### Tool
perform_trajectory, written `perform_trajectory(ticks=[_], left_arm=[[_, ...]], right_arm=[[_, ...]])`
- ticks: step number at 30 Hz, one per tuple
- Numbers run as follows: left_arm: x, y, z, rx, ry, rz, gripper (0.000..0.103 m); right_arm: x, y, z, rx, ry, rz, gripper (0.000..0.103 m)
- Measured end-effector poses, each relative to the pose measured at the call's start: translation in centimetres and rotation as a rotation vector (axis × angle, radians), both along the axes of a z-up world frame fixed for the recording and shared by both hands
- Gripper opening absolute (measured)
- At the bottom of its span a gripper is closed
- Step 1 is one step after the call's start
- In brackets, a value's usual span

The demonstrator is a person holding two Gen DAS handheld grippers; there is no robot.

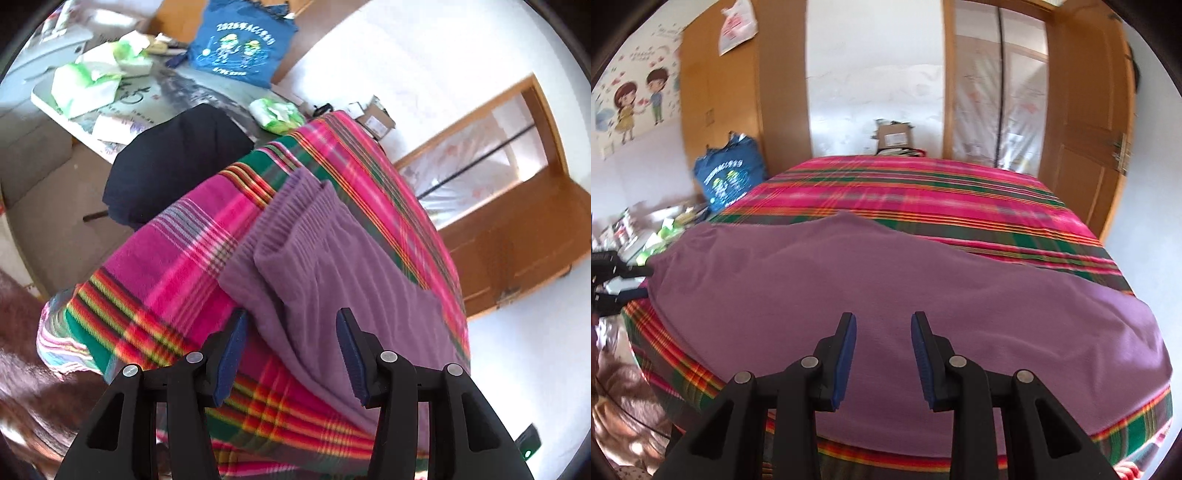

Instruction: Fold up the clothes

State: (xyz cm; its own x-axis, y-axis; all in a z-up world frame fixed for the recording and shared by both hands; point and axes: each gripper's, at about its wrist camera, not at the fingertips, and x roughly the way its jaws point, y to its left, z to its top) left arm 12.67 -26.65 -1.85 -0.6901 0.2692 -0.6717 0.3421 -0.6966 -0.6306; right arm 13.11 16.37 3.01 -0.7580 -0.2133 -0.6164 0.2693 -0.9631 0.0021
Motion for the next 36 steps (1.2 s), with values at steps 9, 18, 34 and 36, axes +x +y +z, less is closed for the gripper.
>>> perform_trajectory(ticks=[9, 18, 34, 36], left_arm=[[-0.3, -0.6, 0.3, 0.007, -0.005, 0.043, 0.036], [0.9, -1.5, 0.1, 0.028, 0.008, 0.074, 0.021], [0.9, -2.3, -0.3, 0.113, -0.015, 0.035, 0.021], [0.9, -2.3, -0.2, 0.118, -0.016, 0.026, 0.021]], right_arm=[[-1.1, -3.0, -0.4, 0.005, -0.021, 0.08, 0.031], [-1.2, -5.3, -0.7, 0.002, -0.021, 0.143, 0.031], [0.6, -19.9, -1.3, 0.051, -0.015, 0.632, 0.032], [1.0, -21.2, -1.5, 0.063, -0.002, 0.655, 0.032]])
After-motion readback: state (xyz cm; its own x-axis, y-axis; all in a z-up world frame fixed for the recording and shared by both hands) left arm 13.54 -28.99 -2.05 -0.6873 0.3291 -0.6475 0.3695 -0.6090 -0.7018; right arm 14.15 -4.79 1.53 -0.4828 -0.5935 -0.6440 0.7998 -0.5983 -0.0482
